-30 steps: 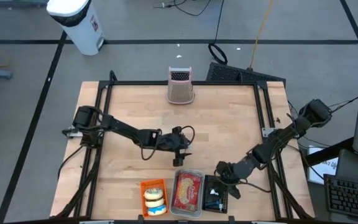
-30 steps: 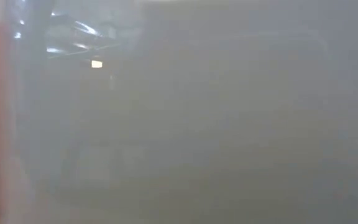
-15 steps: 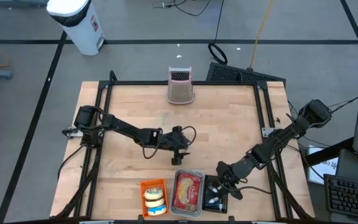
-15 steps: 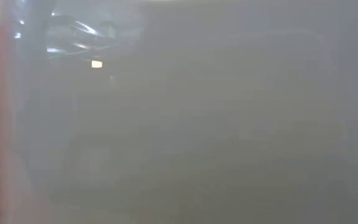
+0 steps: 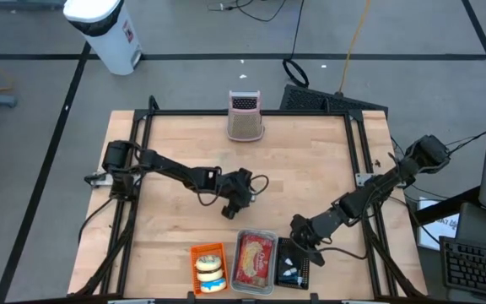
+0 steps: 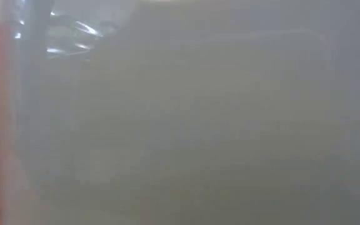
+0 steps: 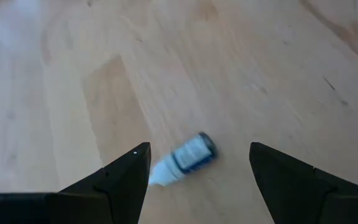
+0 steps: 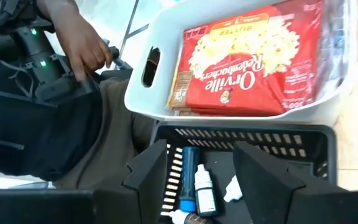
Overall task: Pick & Place Food Item
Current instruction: Put the blue food coloring bottle into the black bin
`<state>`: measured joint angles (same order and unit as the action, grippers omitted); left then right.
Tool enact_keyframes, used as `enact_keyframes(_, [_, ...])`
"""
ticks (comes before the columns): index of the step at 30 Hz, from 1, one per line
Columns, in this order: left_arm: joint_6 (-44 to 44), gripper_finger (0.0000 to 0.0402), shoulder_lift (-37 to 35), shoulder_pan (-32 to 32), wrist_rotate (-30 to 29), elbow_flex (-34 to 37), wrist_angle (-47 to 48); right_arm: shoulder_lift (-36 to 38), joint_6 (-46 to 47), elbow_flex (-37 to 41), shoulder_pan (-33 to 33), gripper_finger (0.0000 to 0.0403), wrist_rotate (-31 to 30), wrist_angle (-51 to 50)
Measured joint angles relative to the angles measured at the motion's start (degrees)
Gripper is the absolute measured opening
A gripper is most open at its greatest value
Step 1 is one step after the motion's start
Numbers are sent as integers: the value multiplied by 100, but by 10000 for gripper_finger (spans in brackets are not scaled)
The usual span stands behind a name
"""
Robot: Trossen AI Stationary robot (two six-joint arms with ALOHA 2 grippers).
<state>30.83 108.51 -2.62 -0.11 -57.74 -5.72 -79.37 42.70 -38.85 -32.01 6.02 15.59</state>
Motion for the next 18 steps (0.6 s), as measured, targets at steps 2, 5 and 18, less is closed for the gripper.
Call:
enact_keyframes(2, [2, 273, 0, 121, 171, 0, -97, 0, 6, 0, 52, 172, 0, 0])
enact_keyframes(5, [33, 273, 0, 303, 426, 0, -144, 0, 9, 0, 134, 172, 2, 0])
enact_keyframes(18, [162, 273, 478, 565, 1233, -11, -445, 0, 269, 2, 397, 171, 24, 69])
